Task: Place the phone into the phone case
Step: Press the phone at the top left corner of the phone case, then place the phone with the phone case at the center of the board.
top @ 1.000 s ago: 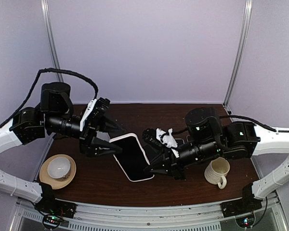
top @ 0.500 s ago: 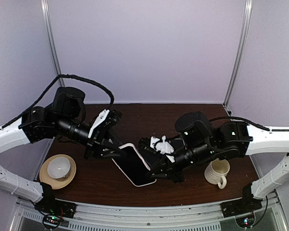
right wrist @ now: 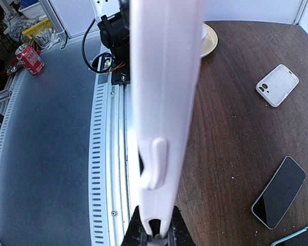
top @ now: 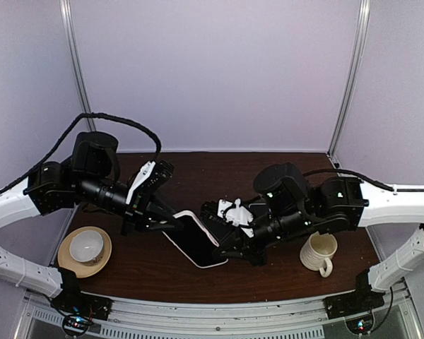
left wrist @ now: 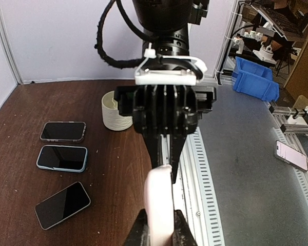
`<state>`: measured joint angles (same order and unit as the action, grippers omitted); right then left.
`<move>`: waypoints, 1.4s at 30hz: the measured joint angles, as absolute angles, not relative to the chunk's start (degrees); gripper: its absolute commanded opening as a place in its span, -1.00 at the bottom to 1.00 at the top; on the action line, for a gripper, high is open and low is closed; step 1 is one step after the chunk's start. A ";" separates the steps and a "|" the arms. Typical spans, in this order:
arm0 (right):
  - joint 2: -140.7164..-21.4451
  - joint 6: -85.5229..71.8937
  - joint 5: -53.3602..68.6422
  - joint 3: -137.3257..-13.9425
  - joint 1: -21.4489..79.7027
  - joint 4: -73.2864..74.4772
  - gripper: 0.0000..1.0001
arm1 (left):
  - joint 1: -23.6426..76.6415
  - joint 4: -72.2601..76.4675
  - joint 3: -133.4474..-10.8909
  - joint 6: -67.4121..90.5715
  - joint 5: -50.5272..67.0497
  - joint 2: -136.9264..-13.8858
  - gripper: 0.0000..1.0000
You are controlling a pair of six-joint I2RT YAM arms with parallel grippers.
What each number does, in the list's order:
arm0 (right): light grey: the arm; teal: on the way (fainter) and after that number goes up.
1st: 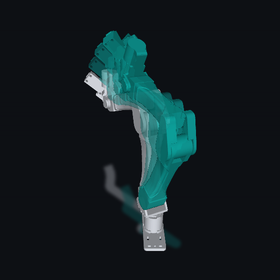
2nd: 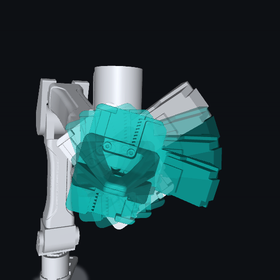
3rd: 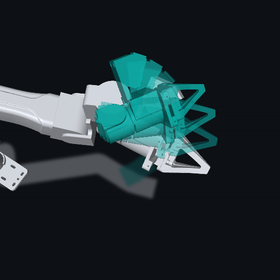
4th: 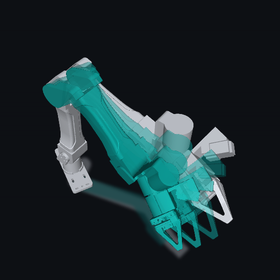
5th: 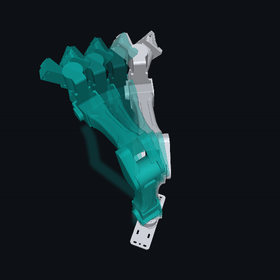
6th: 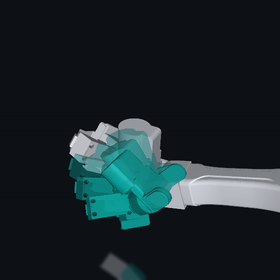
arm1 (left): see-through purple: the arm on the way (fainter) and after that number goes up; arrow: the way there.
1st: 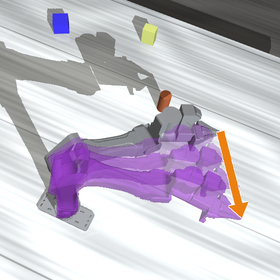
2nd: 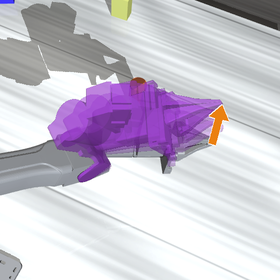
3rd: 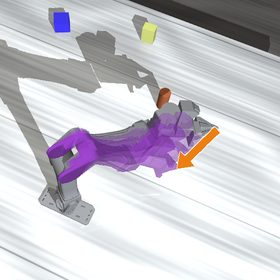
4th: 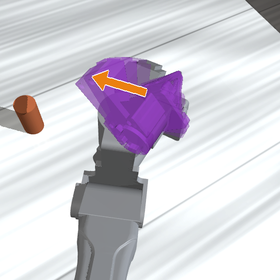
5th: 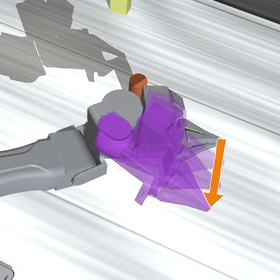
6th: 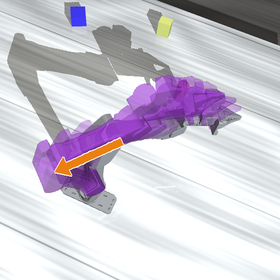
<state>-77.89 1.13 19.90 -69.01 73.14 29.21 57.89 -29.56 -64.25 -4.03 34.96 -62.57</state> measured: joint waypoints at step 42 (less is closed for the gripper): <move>-85.60 -26.15 14.09 -71.70 39.62 37.23 -1.00 | 42.87 -24.27 -63.48 3.64 -2.11 -75.26 0.95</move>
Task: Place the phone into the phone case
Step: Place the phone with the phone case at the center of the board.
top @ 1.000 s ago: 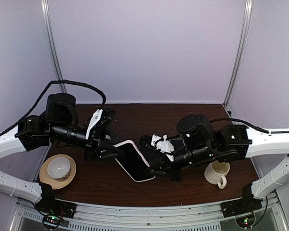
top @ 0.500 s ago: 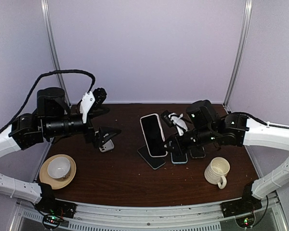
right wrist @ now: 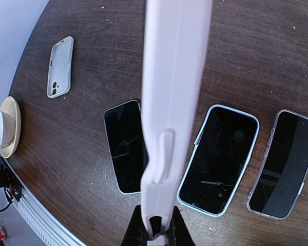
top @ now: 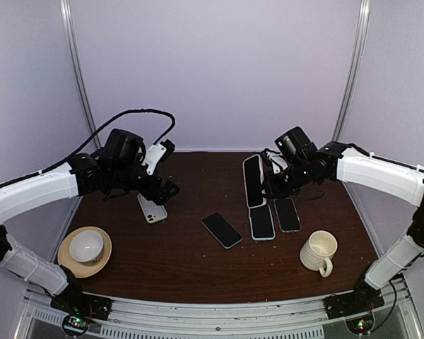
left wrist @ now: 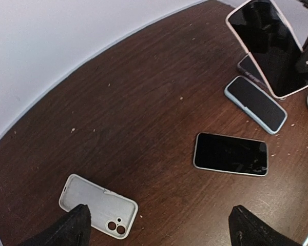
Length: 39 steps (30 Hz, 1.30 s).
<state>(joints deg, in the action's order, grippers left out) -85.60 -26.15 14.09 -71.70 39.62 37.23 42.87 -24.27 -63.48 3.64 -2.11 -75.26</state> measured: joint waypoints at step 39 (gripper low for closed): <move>-125.67 -12.80 32.05 -107.74 20.67 50.78 -1.00 | 27.40 -28.86 -64.84 13.45 4.08 -87.02 0.95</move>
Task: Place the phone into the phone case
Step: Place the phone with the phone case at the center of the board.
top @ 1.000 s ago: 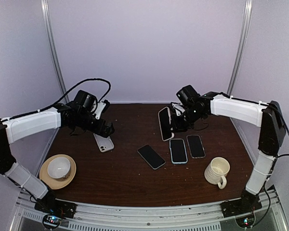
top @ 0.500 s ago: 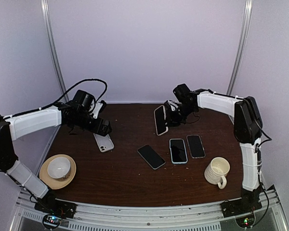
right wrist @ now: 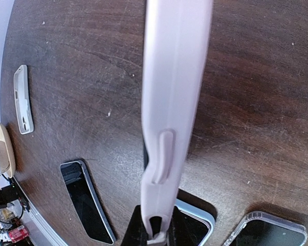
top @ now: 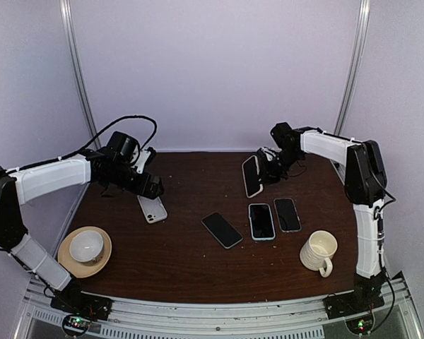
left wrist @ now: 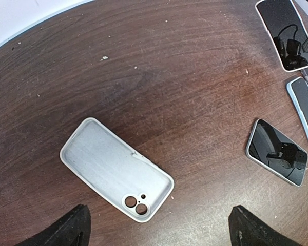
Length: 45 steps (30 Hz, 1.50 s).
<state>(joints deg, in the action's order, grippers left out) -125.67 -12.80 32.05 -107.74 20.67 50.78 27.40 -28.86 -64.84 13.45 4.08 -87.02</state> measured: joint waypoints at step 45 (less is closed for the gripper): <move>-135.57 -12.45 34.17 -111.00 16.01 51.70 -0.16 | 26.61 -29.08 -65.28 13.65 5.80 -87.35 0.95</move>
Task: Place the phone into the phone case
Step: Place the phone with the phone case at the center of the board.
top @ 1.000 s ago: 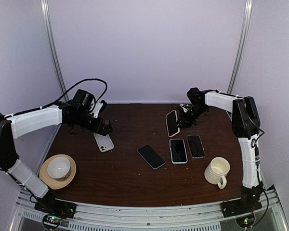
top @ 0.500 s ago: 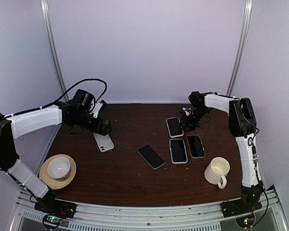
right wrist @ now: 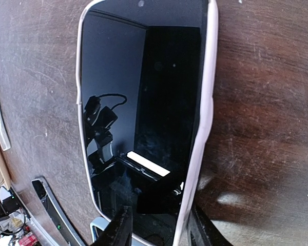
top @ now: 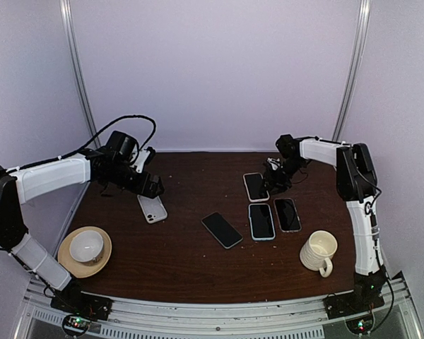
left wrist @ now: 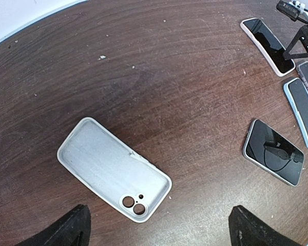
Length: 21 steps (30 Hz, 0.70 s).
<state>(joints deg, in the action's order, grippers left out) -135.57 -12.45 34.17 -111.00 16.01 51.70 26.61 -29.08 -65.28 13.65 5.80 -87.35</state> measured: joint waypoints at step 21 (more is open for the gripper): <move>-129.56 -20.97 23.29 -101.73 20.86 41.36 0.10 | 26.39 -29.15 -65.28 14.09 6.70 -87.35 0.95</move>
